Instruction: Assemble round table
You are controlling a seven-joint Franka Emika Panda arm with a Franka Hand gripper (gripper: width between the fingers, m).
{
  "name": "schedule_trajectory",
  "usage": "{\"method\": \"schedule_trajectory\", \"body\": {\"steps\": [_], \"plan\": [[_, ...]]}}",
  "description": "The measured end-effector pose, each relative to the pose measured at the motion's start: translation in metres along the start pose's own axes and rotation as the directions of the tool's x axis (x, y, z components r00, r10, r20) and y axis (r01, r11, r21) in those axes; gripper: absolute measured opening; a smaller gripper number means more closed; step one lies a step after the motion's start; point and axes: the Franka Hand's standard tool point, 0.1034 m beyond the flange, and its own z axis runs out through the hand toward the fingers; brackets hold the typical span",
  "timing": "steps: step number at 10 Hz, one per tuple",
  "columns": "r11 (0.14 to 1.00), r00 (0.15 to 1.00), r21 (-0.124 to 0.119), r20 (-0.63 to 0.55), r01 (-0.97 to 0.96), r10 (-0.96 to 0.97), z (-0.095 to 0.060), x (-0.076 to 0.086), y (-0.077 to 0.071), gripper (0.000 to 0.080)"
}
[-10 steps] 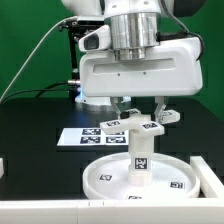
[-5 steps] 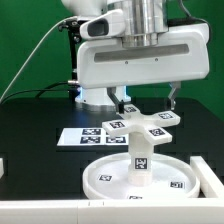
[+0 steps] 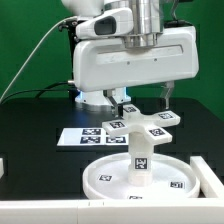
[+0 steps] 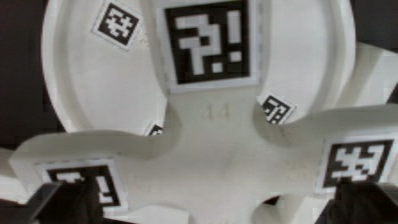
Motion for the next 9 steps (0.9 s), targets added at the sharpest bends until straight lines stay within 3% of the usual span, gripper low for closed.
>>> {"method": "schedule_trajectory", "body": {"steps": [3, 5, 8, 9], "plan": [[0.951, 0.951, -0.001, 0.004, -0.309, 0.309, 0.0006, 0.0055, -0.0157, 0.0649], [0.918, 0.917, 0.009, -0.045, -0.397, 0.397, 0.003, 0.0076, -0.0125, 0.0649], [0.779, 0.778, 0.028, -0.026, -0.627, 0.627, 0.0044, 0.0059, -0.0139, 0.0649], [0.684, 0.685, 0.021, 0.01, -0.729, 0.729, 0.0048, 0.0004, -0.0077, 0.0649]]}}
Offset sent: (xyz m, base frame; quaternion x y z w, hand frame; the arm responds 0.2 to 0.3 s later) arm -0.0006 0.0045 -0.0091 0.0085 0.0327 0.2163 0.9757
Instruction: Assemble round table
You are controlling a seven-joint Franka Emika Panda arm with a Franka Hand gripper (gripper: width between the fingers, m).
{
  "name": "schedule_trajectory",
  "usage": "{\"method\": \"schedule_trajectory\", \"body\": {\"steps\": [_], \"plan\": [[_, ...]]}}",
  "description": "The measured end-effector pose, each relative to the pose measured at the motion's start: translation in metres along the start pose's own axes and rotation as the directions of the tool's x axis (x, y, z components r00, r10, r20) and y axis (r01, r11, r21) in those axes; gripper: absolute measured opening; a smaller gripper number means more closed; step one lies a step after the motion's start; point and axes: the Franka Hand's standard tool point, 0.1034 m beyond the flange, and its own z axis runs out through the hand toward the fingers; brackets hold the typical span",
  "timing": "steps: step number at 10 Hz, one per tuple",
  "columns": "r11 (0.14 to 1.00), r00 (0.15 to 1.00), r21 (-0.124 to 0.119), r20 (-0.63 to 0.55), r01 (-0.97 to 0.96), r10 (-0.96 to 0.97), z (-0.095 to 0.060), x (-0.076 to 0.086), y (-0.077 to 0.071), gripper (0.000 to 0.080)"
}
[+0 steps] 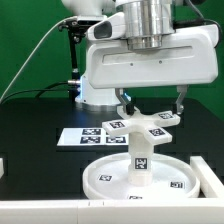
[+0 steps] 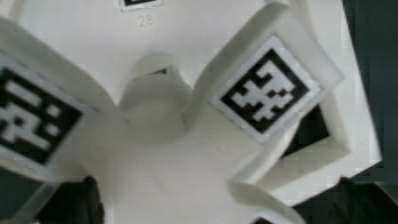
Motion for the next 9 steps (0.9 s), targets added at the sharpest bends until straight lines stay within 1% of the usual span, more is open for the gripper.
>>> {"method": "schedule_trajectory", "body": {"steps": [1, 2, 6, 8, 9], "plan": [[0.998, 0.998, 0.001, -0.002, -0.069, 0.069, 0.0, 0.002, 0.003, 0.0649], [0.997, 0.997, 0.001, 0.0, -0.082, 0.082, 0.002, 0.0, 0.004, 0.0649], [0.998, 0.998, -0.006, 0.003, -0.068, 0.068, 0.008, 0.002, 0.005, 0.0649], [1.0, 1.0, -0.011, 0.006, -0.028, 0.028, 0.011, 0.002, 0.007, 0.0649], [1.0, 1.0, -0.013, 0.007, -0.006, 0.007, 0.011, 0.001, 0.005, 0.0649]]}}
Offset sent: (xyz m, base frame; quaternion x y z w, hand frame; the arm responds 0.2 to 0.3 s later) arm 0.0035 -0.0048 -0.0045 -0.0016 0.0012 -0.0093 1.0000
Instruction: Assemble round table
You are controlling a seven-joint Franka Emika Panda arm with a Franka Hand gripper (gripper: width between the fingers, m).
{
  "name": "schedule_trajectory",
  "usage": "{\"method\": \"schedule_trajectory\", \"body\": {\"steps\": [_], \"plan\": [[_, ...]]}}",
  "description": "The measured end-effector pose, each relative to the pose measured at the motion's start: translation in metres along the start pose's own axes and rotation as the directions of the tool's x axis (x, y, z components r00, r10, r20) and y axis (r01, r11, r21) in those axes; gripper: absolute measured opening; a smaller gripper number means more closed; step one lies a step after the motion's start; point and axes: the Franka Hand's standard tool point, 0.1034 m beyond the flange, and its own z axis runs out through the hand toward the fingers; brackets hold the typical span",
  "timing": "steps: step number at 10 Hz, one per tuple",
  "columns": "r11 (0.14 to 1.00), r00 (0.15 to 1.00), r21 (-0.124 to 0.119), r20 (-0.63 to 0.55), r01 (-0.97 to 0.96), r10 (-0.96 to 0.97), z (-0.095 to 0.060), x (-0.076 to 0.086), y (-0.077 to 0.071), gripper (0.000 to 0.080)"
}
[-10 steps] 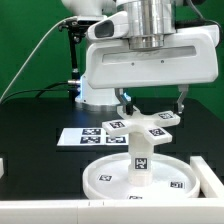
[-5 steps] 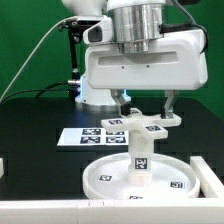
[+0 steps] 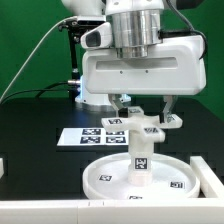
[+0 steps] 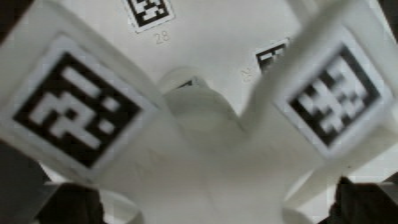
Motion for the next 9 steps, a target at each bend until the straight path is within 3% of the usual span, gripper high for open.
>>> {"method": "schedule_trajectory", "body": {"steps": [4, 9], "plan": [[0.998, 0.998, -0.001, -0.002, 0.064, -0.064, 0.0044, -0.0031, -0.0031, 0.0649], [0.999, 0.999, 0.03, 0.008, -0.046, 0.045, 0.0041, 0.0034, 0.0025, 0.0649]]}}
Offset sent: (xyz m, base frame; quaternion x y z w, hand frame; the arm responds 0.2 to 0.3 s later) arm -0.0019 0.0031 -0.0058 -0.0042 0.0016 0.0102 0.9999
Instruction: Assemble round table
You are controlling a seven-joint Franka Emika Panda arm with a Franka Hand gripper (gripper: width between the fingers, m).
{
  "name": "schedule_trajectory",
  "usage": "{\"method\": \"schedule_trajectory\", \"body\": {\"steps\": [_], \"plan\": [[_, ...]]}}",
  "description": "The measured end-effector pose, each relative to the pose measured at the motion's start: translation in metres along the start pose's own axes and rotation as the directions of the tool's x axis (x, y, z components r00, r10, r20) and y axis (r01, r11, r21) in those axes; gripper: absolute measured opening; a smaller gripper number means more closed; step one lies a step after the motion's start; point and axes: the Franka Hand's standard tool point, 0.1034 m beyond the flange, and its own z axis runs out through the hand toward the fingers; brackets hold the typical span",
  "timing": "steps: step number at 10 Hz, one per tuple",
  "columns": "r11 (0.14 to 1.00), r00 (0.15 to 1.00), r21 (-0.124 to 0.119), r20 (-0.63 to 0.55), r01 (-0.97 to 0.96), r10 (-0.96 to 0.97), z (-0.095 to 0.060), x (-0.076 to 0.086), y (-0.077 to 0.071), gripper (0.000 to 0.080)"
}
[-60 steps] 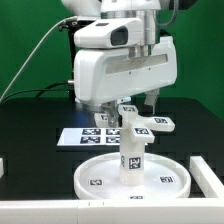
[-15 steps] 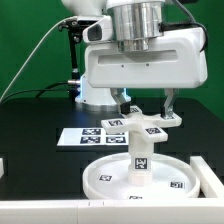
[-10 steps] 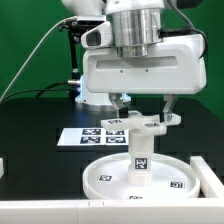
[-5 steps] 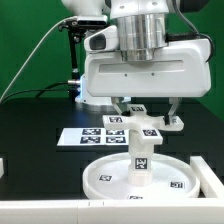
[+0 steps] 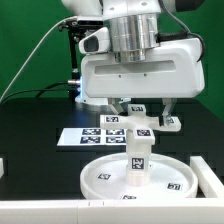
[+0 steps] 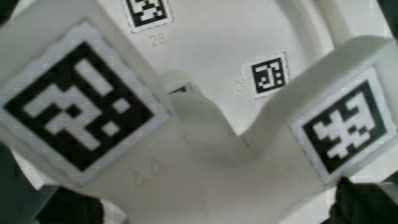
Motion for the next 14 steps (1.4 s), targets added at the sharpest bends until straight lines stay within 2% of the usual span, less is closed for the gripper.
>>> {"method": "schedule_trajectory", "body": {"steps": [5, 7, 10, 13, 14], "plan": [[1.0, 1.0, 0.0, -0.005, -0.009, 0.009, 0.001, 0.002, 0.002, 0.0649], [1.0, 1.0, 0.0, -0.009, -0.013, 0.013, -0.001, 0.008, 0.008, 0.0649], [1.0, 1.0, -0.006, -0.007, -0.005, 0.005, 0.003, 0.008, 0.01, 0.0649], [1.0, 1.0, -0.006, -0.007, -0.002, 0.002, 0.004, 0.008, 0.008, 0.0649], [1.0, 1.0, -0.006, -0.007, -0.002, 0.002, 0.004, 0.008, 0.008, 0.0624]]}}
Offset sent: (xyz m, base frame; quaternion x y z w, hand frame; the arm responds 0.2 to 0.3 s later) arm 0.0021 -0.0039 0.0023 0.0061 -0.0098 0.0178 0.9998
